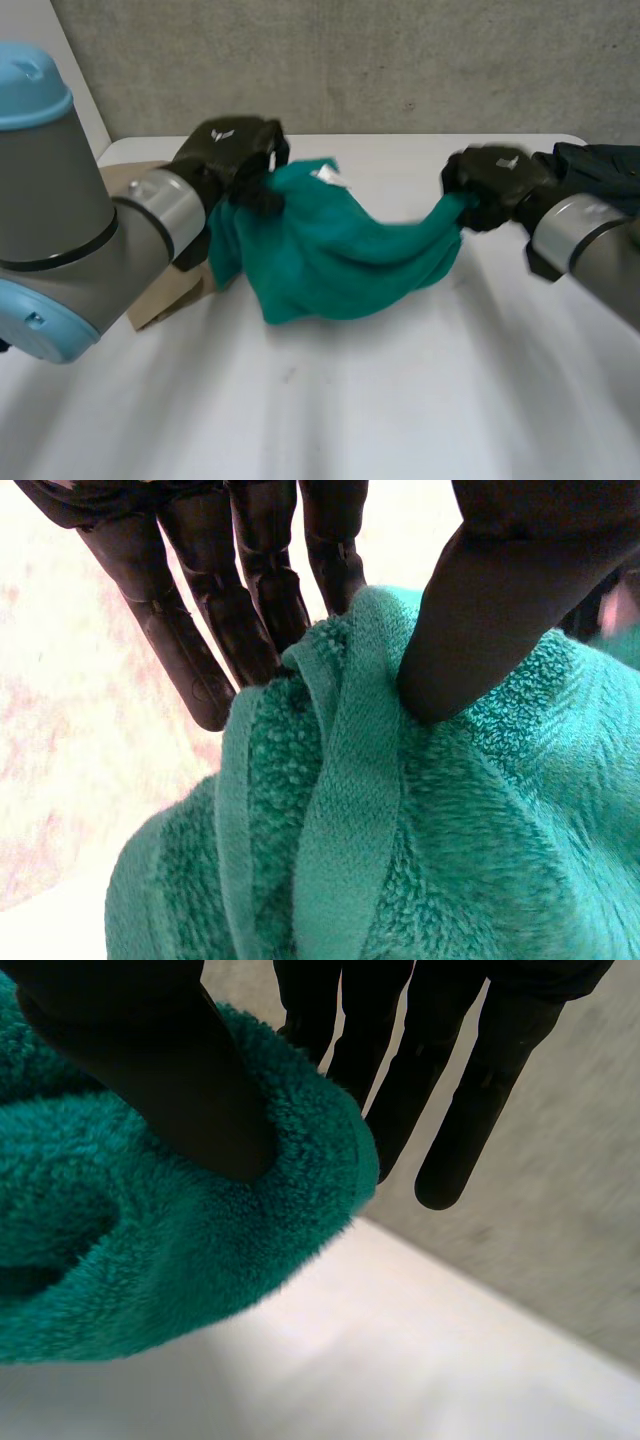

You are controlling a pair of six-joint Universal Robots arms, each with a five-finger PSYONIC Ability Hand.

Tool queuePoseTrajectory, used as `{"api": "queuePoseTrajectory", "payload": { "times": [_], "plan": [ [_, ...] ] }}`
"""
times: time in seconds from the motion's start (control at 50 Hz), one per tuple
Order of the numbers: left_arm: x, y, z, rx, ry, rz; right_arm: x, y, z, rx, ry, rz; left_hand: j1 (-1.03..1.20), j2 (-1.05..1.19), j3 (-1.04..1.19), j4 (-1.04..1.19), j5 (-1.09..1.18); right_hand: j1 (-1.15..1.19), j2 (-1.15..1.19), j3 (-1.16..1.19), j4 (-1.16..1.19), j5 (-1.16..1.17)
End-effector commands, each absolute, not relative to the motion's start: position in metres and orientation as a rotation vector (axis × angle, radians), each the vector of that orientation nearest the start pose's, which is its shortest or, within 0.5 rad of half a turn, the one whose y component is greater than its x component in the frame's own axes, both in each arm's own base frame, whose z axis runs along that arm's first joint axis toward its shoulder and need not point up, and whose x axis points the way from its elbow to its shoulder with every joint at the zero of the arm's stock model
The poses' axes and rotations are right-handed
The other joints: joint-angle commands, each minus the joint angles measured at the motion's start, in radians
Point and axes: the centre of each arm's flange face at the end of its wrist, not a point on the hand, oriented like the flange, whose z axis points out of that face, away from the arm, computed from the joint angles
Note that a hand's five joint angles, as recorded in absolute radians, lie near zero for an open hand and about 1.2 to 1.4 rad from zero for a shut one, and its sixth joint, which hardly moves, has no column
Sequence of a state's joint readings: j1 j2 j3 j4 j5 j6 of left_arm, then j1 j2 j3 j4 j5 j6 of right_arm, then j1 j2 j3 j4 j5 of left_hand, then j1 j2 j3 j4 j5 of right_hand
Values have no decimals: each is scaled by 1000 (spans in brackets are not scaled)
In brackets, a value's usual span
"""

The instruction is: Fold the laundry.

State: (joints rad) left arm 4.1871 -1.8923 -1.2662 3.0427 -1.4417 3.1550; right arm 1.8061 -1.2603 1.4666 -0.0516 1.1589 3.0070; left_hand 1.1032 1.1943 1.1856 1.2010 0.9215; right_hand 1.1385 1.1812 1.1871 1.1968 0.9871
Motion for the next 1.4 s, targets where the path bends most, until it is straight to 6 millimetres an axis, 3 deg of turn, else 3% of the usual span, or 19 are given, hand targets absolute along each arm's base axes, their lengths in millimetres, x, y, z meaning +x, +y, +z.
{"api": "queuePoseTrajectory", "payload": {
  "times": [0.02, 0.08, 0.14, 0.22, 0.3, 0.38, 0.44, 0.5, 0.6, 0.7, 0.88, 1.0, 1.02, 1.04, 1.06, 1.14, 1.16, 1.3, 1.4],
  "plan": [
    [-294, -243, 225, 873, 2776, -1997, 230, -280, 284, -983, 1992, -1912, 293, 202, 211, 195, 300, 258, 215, 209, 199, 235],
    [-302, -234, 200, 928, 2842, -1886, 229, -272, 279, -1086, 2045, -1879, 293, 202, 211, 195, 300, 258, 215, 209, 199, 235],
    [-312, -227, 189, 990, 2861, -1852, 234, -265, 269, -1162, 2068, -1822, 293, 202, 211, 195, 300, 258, 215, 209, 199, 235],
    [-327, -240, 181, 1008, 2822, -1909, 246, -267, 247, -1205, 2083, -1737, 206, 115, 124, 108, 213, 258, 215, 209, 199, 235],
    [-335, -254, 180, 999, 2792, -1961, 255, -271, 220, -1223, 2147, -1673, 88, -3, 6, -9, 96, 258, 215, 209, 199, 235],
    [-335, -258, 182, 988, 2790, -1966, 270, -259, 207, -1266, 2124, -1663, -451, -542, -534, -549, -444, 258, 215, 209, 199, 235],
    [-334, -253, 183, 997, 2800, -1946, 269, -251, 196, -1275, 2133, -1637, -484, -576, -567, -582, -477, 258, 215, 209, 199, 235],
    [-331, -245, 196, 1001, 2783, -1980, 268, -248, 190, -1276, 2129, -1638, -508, -599, -590, -606, -501, 258, 215, 209, 199, 235],
    [-336, -231, 213, 1045, 2749, -2053, 266, -242, 193, -1282, 2118, -1656, -508, -599, -590, -606, -501, 258, 215, 209, 199, 235],
    [-350, -219, 209, 1125, 2747, -2062, 263, -235, 192, -1285, 2122, -1649, -508, -599, -590, -606, -501, 258, 215, 209, 199, 235],
    [-377, -217, 158, 1411, 2607, -1905, 260, -228, 191, -1284, 2129, -1640, -502, -593, -585, -600, -495, 258, 215, 209, 199, 235],
    [-382, -221, 144, 1453, 2504, -1861, 260, -229, 188, -1283, 2130, -1640, -336, -427, -418, -433, -329, 258, 215, 209, 199, 235],
    [-383, -221, 144, 1444, 2498, -1867, 260, -229, 189, -1282, 2129, -1647, -198, -289, -281, -296, -191, 258, 215, 209, 199, 235],
    [-383, -222, 146, 1430, 2491, -1877, 259, -230, 189, -1280, 2130, -1652, 181, 90, 99, 83, 188, 258, 215, 209, 199, 235],
    [-384, -222, 146, 1421, 2488, -1883, 259, -231, 189, -1279, 2131, -1660, 292, 201, 210, 194, 299, 258, 215, 209, 199, 235],
    [-385, -221, 164, 1378, 2451, -1950, 255, -241, 192, -1258, 2140, -1707, 293, 202, 211, 195, 300, 258, 215, 209, 199, 235],
    [-385, -216, 192, 1358, 2403, -2049, 255, -242, 194, -1257, 2135, -1718, 293, 202, 211, 195, 300, 258, 215, 209, 199, 235],
    [-372, -199, 269, 1179, 2415, -2335, 255, -249, 205, -1340, 2104, -1785, 293, 202, 211, 195, 300, 258, 215, 209, 199, 235],
    [-358, -205, 279, 1043, 2515, -2349, 256, -254, 210, -1385, 2088, -1831, 293, 202, 211, 195, 300, 258, 215, 209, 199, 235]
  ]
}}
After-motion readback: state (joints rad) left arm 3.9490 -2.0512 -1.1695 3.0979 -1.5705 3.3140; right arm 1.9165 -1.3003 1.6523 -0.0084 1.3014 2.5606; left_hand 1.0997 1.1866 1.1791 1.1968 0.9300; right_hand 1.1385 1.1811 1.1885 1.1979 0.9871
